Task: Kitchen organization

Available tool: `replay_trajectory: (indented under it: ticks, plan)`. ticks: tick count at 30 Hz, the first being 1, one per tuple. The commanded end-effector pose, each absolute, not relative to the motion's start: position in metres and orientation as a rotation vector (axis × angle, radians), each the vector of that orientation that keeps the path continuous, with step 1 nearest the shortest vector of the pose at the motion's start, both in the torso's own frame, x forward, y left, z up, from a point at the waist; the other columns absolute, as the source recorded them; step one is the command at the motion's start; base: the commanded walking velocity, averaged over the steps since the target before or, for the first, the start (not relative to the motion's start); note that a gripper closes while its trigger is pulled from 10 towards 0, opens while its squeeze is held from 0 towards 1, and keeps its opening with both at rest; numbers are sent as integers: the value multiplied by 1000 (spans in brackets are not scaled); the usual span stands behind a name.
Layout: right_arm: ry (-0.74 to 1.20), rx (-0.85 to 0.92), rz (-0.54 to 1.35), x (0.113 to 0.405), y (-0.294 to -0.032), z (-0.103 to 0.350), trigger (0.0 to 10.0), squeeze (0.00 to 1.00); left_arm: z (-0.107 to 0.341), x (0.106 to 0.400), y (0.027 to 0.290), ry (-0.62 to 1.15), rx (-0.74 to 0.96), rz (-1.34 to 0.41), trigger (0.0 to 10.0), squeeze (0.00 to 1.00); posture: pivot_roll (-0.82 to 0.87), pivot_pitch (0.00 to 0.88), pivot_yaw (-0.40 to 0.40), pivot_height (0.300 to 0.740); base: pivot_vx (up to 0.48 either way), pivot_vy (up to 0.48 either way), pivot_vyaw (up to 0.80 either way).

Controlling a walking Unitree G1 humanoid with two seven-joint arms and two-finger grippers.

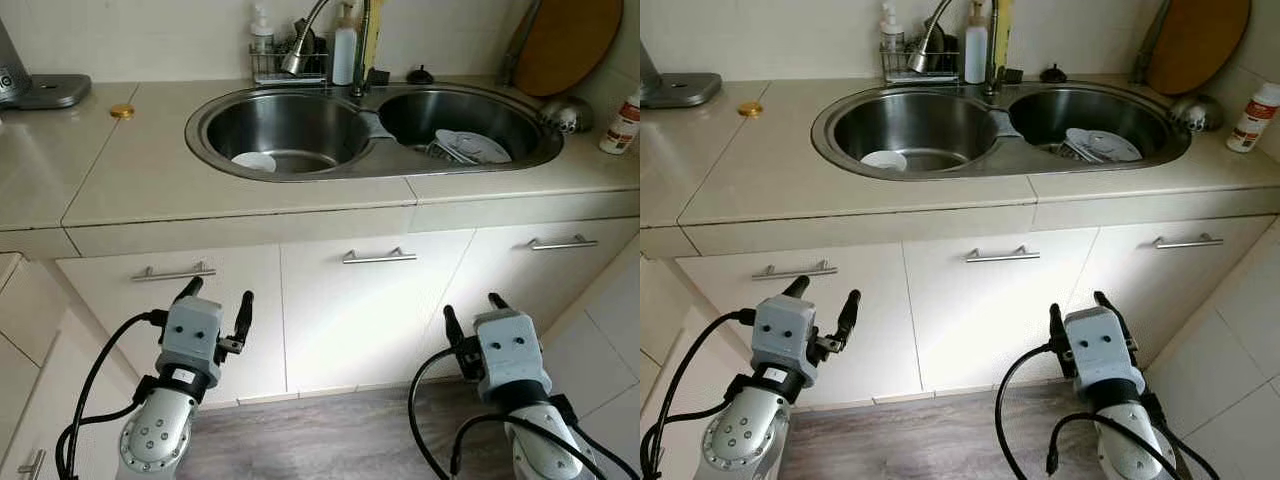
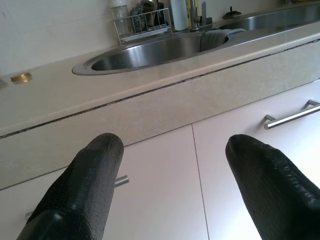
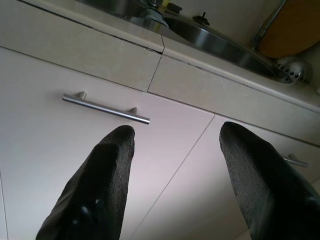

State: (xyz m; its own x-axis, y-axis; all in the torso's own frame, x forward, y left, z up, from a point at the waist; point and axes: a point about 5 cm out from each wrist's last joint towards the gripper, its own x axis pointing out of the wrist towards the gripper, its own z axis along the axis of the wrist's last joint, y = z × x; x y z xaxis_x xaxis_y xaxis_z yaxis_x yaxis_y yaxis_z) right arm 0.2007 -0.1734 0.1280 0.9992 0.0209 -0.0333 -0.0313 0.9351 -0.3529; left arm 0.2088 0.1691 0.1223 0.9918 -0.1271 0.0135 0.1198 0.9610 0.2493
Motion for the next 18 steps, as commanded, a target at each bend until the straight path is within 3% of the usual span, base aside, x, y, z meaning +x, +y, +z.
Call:
replay_trajectory:
  ticks: [1,18]
  plan:
    - [30,-353,16,202,-176,128,10000,0,124,209,167,-40,248,-132,10000,0,94,0,-47,740,0,0,0]
    - [68,-355,30,202,-176,122,10000,0,122,209,167,-32,242,-136,10000,0,92,0,-48,740,0,0,0]
